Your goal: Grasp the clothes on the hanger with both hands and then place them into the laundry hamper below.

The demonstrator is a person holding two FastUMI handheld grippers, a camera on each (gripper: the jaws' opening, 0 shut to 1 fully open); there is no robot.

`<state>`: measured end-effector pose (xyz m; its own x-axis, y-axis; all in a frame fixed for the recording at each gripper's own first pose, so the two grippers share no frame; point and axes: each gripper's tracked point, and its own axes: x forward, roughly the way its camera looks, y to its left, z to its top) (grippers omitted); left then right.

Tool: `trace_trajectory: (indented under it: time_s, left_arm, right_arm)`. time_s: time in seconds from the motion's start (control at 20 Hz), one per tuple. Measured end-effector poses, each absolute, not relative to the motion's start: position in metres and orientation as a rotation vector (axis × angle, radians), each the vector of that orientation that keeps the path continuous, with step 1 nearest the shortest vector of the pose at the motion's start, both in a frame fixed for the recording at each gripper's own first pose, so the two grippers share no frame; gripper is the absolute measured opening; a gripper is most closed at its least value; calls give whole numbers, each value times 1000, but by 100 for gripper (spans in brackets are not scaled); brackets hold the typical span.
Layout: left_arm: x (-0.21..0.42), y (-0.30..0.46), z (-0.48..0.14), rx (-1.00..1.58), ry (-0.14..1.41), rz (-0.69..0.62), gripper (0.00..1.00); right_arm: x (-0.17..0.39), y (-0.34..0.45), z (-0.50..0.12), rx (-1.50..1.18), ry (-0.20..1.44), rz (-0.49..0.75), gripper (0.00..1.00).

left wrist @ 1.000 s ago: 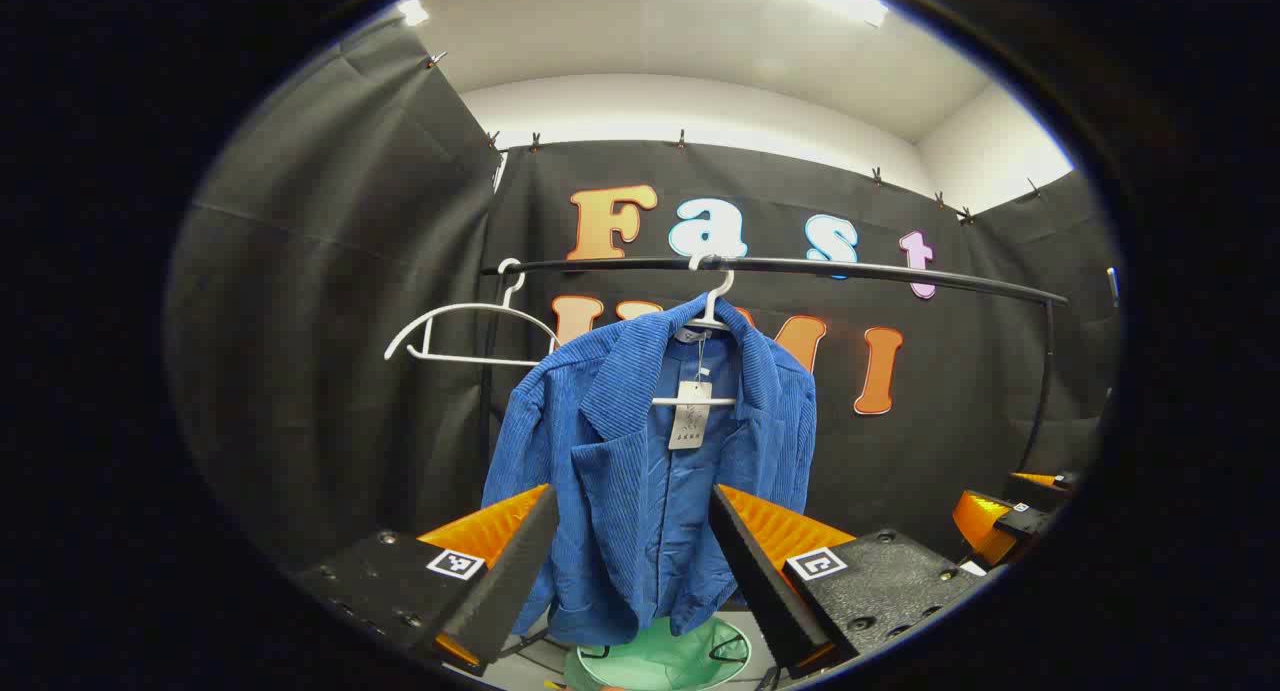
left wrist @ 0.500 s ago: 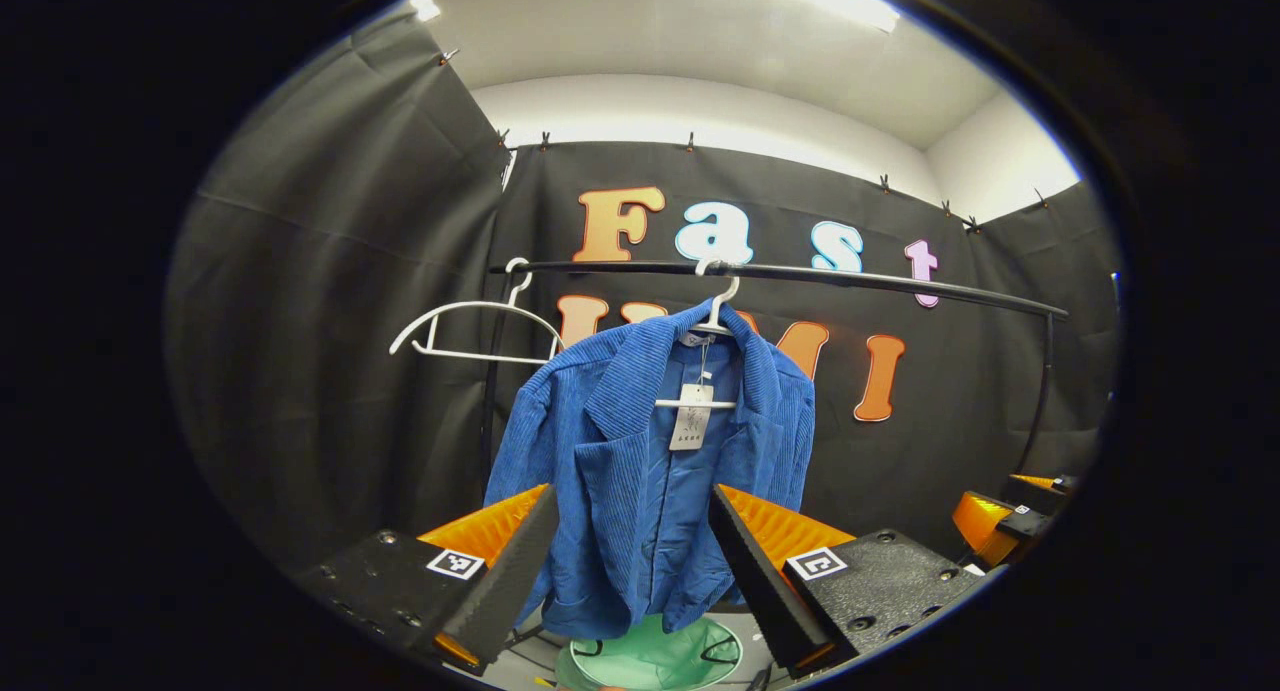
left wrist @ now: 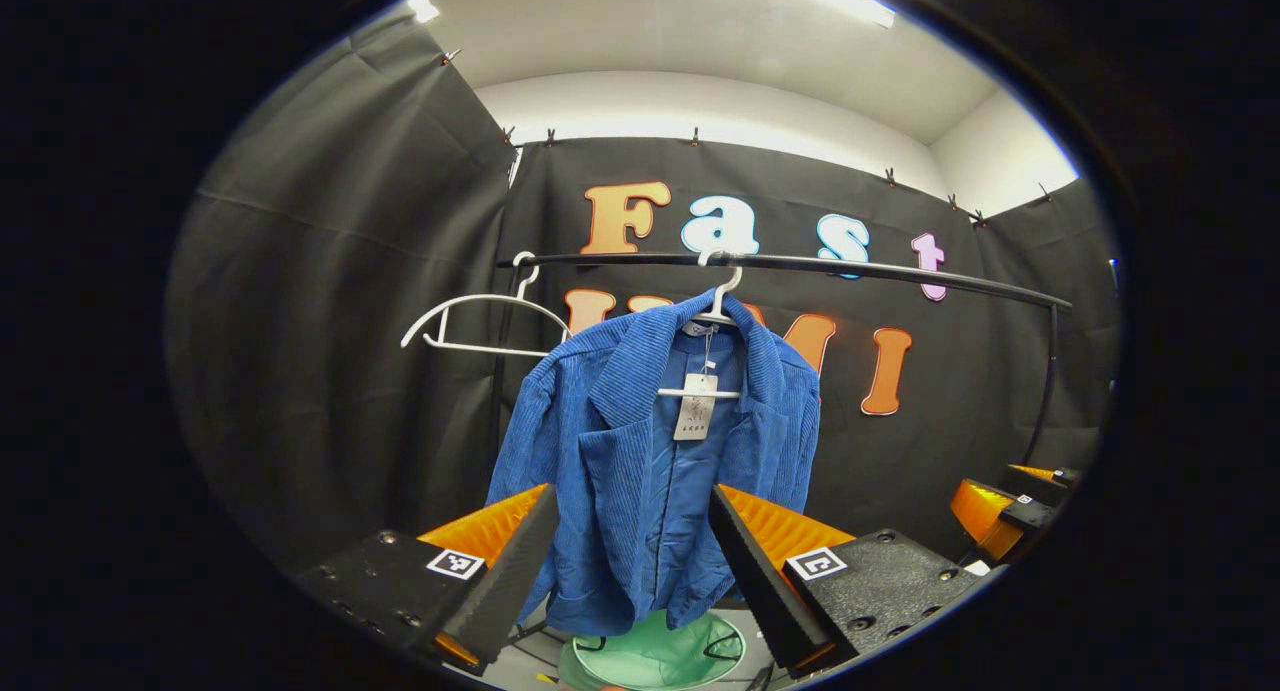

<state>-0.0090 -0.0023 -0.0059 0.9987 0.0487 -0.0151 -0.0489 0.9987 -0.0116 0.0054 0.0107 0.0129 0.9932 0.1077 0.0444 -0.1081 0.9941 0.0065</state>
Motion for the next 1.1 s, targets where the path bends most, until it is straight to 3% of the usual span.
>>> trace_trajectory:
  time_s: [0.15,0.2,0.5,0.8,0.85,1.1]
  left_arm:
    - [-2,-6,-11,5,26,55,95]
    - [0,-5,-9,7,22,60,92]
    - [21,-2,-17,9,46,84,95]
    - [78,0,-27,7,55,77,92]
    - [88,2,-32,3,66,75,95]
    - [131,13,-47,2,94,67,95]
  right_arm:
    - [20,21,10,38,-36,152,100]
    - [24,25,8,36,-29,167,94]
    - [49,63,2,54,-10,253,94]
    - [84,99,4,40,-4,281,94]
    - [89,105,5,36,-8,282,98]
    - [120,143,7,16,-18,302,94]
